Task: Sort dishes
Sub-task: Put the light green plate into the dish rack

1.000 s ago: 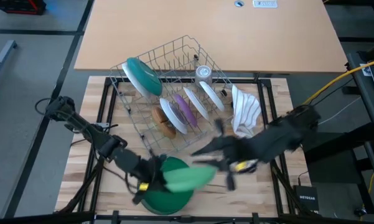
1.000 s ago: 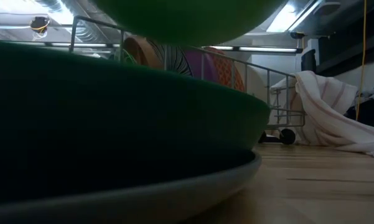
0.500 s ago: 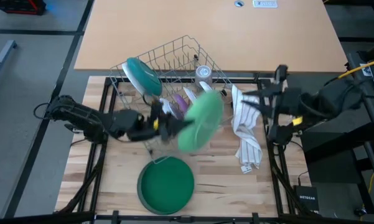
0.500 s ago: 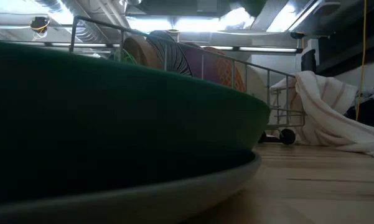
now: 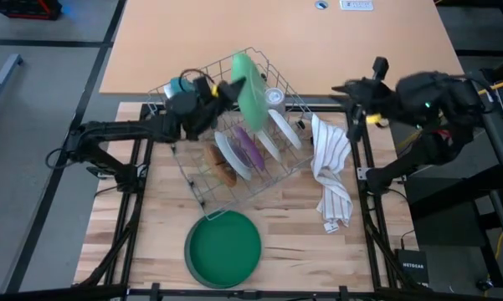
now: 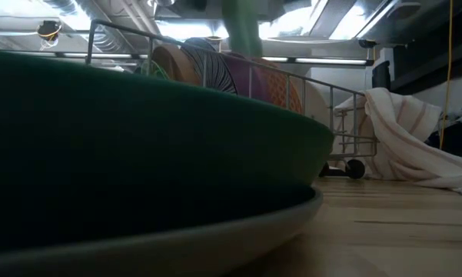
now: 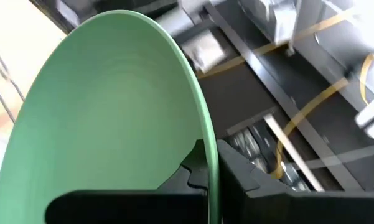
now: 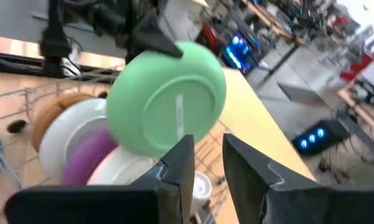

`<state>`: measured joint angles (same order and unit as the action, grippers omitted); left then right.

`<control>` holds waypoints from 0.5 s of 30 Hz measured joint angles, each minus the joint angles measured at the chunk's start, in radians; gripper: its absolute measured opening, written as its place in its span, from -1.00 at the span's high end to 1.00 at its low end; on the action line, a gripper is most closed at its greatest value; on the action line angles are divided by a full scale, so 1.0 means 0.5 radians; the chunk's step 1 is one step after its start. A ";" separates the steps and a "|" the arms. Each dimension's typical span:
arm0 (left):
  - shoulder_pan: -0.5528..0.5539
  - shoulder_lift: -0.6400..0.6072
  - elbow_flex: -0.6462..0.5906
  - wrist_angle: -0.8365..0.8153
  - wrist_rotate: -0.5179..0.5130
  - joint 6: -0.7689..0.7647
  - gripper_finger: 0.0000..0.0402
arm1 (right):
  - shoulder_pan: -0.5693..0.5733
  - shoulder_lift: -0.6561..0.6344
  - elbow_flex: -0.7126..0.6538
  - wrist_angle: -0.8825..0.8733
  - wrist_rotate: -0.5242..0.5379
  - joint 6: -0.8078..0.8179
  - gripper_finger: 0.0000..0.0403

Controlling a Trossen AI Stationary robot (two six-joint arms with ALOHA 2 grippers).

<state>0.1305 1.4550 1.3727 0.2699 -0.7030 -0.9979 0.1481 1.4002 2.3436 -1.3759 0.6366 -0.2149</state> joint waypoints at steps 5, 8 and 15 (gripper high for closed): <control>0.249 0.000 0.000 -0.006 0.001 -0.003 1.00 | -0.388 0.000 0.000 -0.013 -0.384 -0.082 0.57; 0.369 0.000 0.000 -0.085 0.000 -0.054 1.00 | -0.603 0.012 0.000 -0.013 -0.658 -0.182 0.57; 0.517 0.000 0.000 -0.551 -0.079 -0.347 1.00 | -0.998 0.033 -0.135 0.014 -1.108 -0.373 0.57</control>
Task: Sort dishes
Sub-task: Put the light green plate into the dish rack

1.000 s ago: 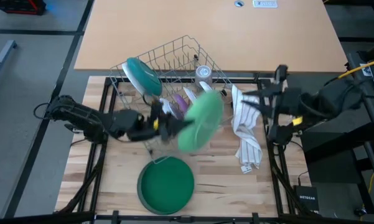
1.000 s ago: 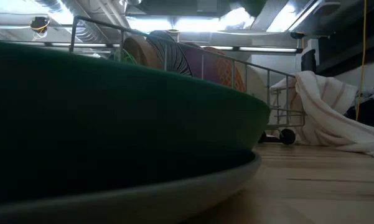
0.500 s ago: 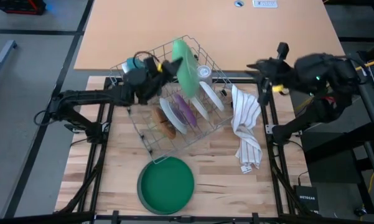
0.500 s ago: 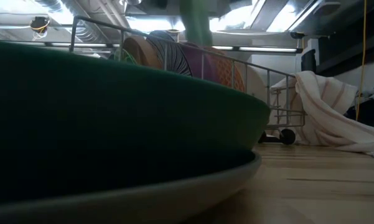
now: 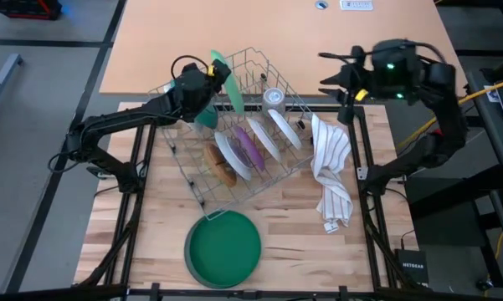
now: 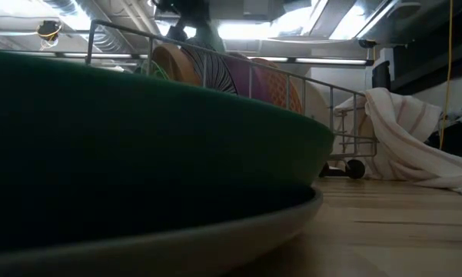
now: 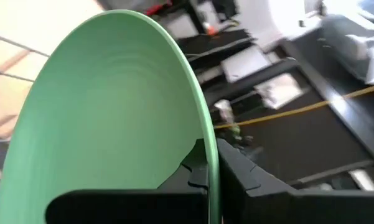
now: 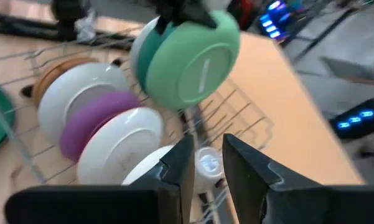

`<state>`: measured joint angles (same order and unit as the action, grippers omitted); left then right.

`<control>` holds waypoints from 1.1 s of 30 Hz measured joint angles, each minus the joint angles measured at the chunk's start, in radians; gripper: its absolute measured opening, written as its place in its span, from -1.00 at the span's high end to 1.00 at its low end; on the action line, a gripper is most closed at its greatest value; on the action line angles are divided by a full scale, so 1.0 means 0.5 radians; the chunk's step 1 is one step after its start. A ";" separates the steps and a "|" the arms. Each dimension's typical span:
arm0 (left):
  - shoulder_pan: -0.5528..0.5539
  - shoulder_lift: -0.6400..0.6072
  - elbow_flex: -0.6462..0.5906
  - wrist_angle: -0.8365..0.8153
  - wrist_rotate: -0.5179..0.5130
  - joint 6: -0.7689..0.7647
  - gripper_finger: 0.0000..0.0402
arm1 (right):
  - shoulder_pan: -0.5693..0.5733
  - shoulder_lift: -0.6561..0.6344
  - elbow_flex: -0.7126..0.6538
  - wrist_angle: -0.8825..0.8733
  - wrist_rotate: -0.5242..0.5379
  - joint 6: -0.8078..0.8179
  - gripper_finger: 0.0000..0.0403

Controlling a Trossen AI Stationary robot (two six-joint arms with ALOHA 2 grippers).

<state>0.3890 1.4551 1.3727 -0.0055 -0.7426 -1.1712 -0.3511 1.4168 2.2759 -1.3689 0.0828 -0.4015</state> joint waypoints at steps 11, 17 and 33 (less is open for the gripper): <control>0.073 0.000 -0.093 -0.077 -0.177 -0.198 1.00 | -0.473 0.004 -0.389 0.028 -0.727 -0.249 0.57; 0.143 0.000 -0.115 -0.079 -0.184 -0.189 1.00 | -0.603 0.004 -0.555 0.038 -0.834 -0.261 0.57; 0.337 0.079 -0.116 -0.115 0.020 -0.106 1.00 | -0.608 0.003 -0.727 0.159 -0.836 -0.263 0.57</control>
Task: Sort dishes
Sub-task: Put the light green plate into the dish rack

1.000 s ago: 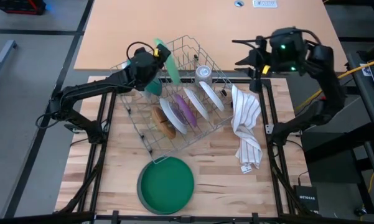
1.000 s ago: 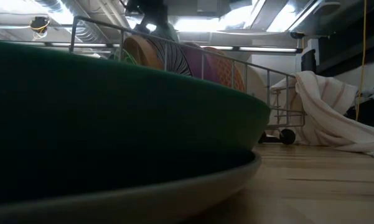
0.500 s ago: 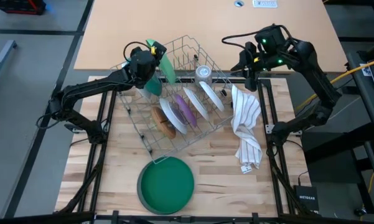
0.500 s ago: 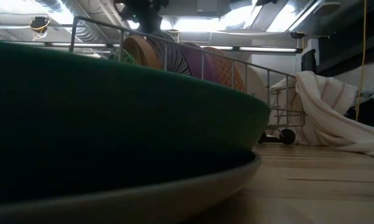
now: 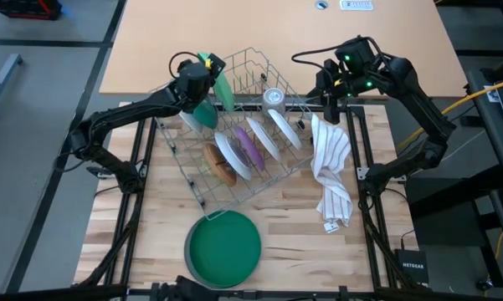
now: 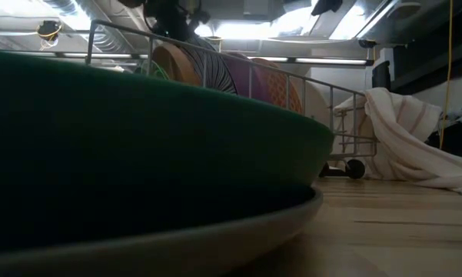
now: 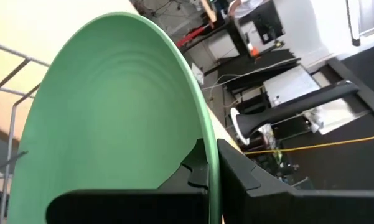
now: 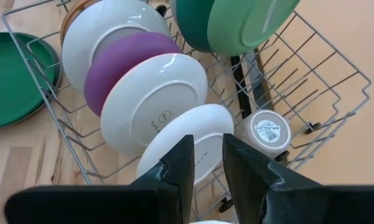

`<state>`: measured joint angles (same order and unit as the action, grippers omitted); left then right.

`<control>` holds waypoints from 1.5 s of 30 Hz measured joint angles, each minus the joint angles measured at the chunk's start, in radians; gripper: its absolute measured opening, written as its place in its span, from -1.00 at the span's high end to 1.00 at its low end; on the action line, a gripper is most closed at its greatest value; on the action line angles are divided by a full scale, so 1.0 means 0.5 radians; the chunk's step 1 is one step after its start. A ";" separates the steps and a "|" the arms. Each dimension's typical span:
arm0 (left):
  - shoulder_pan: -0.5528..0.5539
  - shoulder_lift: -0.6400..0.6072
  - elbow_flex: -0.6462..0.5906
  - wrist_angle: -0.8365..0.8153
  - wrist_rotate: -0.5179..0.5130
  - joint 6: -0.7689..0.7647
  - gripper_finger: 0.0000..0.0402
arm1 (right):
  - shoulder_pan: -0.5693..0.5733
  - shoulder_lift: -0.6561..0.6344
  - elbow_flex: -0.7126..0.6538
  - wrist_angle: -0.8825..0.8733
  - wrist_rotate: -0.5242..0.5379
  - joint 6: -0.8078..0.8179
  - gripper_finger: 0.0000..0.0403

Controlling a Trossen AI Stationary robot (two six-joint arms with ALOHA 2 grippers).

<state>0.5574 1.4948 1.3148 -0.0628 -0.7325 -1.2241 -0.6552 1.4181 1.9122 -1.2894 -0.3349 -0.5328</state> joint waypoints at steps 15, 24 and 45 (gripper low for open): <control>-0.026 0.089 0.003 -0.129 0.038 0.030 0.84 | 0.000 0.000 -0.058 0.014 0.000 0.003 0.57; -0.068 0.092 0.000 -0.140 0.053 0.279 0.72 | 0.000 0.016 -0.059 0.006 -0.015 0.010 0.57; -0.068 -0.241 -0.001 -0.748 0.176 0.488 0.27 | 0.000 0.078 -0.059 0.011 -0.103 0.066 0.57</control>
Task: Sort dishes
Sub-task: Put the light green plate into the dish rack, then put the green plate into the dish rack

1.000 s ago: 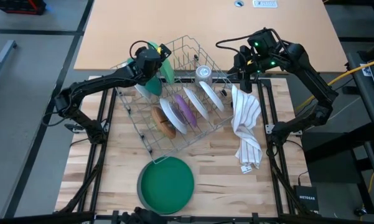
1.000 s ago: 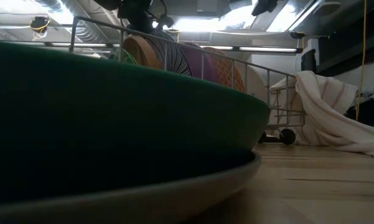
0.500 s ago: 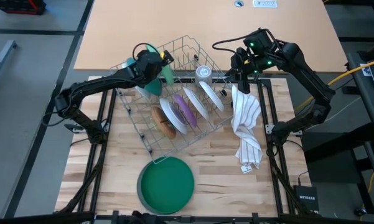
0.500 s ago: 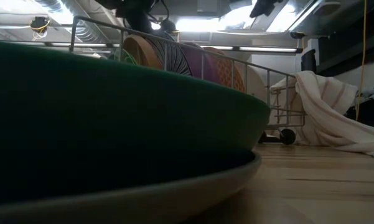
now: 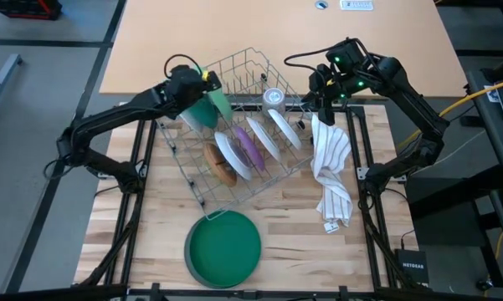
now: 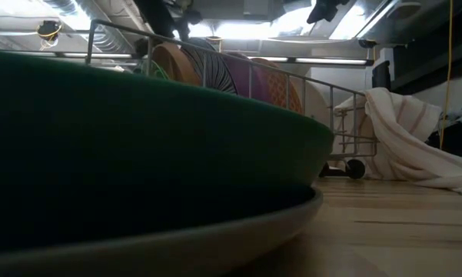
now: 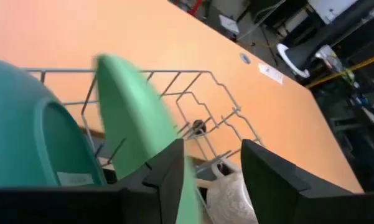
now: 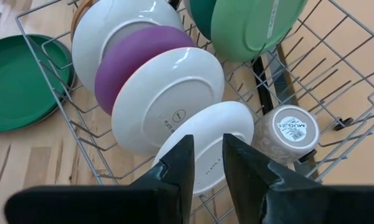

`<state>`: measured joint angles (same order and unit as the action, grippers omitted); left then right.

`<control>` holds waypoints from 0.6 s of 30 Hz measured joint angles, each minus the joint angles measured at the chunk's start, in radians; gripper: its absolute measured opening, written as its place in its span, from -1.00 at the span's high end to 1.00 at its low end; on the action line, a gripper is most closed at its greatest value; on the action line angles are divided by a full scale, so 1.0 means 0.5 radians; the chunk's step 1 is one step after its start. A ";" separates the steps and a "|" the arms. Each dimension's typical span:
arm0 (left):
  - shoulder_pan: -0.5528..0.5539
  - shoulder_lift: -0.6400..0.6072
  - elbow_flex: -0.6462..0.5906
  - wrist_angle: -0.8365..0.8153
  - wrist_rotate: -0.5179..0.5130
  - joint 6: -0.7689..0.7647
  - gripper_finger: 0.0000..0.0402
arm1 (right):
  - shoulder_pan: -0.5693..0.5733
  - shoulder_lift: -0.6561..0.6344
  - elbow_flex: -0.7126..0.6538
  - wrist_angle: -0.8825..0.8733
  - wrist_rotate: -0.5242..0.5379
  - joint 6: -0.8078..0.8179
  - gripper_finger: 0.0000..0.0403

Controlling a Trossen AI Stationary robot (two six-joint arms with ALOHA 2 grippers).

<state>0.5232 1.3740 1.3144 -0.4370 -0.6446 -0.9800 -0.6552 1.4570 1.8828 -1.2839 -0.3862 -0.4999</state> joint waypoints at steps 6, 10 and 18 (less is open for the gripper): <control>0.000 -0.124 0.000 -0.005 0.012 0.183 0.26 | 0.000 0.000 0.000 0.000 0.000 0.002 0.57; 0.000 -0.205 0.000 0.003 0.082 0.252 0.26 | 0.001 0.000 0.000 -0.001 -0.001 0.007 0.57; -0.099 -0.324 0.000 0.017 0.956 0.831 0.26 | 0.001 0.000 0.000 -0.018 -0.142 0.147 0.57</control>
<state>0.4737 1.2120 1.3144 -0.4285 -0.1665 -0.5644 -0.6548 1.4570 1.8828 -1.2926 -0.4573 -0.4266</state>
